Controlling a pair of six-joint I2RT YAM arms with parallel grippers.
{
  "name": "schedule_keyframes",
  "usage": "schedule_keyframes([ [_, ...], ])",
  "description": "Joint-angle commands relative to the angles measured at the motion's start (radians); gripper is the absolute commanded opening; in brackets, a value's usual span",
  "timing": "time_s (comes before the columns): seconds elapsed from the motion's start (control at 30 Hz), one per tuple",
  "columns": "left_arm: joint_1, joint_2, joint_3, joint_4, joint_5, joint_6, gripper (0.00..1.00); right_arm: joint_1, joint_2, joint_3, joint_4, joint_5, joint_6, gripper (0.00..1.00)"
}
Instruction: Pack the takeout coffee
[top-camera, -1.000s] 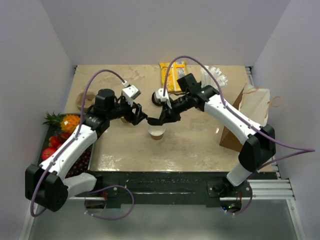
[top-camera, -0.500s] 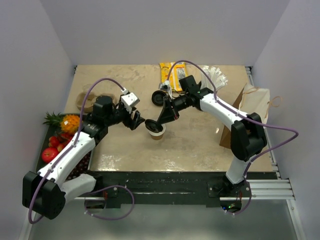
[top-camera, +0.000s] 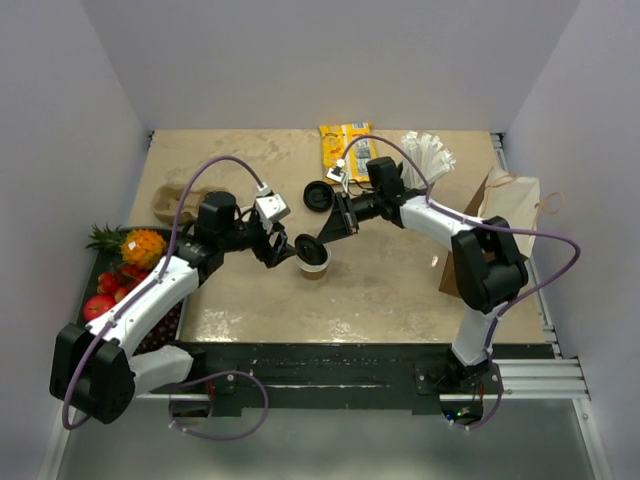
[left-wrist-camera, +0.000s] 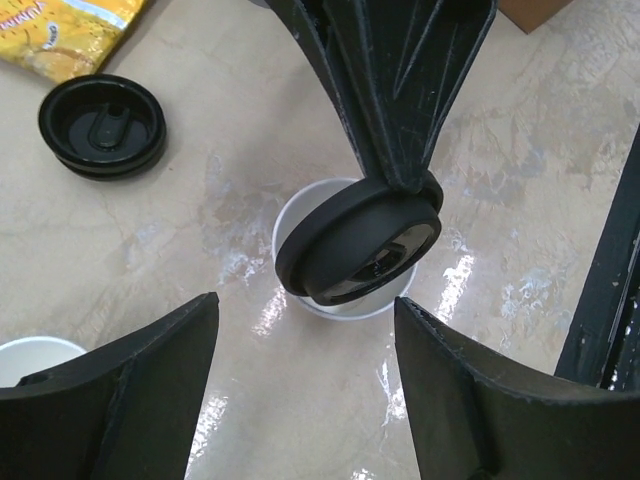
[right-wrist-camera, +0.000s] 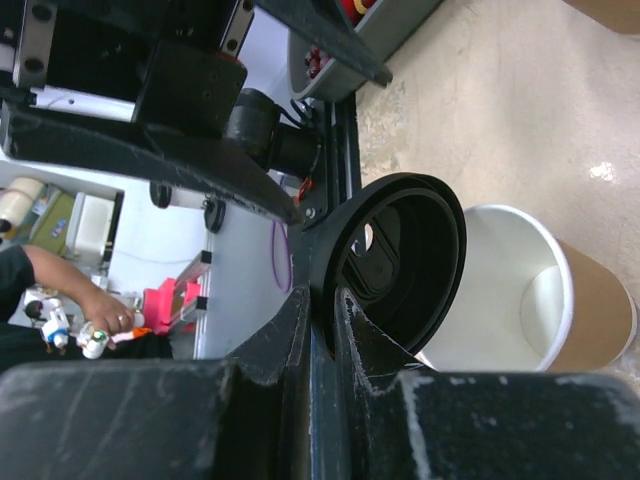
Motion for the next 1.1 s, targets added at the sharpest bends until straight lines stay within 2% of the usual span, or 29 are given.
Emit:
schedule_keyframes([
  [0.0, -0.02, 0.031, 0.038, 0.05, 0.018, 0.014, 0.75, -0.002, 0.027, 0.031, 0.055, -0.001, 0.053, 0.0],
  [0.63, -0.052, 0.148, 0.05, 0.193, 0.024, -0.007, 0.74, -0.034, 0.051, 0.04, 0.004, 0.064, 0.025, 0.04],
  [1.07, -0.063, 0.159, 0.055, 0.184, 0.028, 0.007, 0.74, -0.036, 0.051, 0.032, -0.002, 0.068, 0.053, 0.04],
])
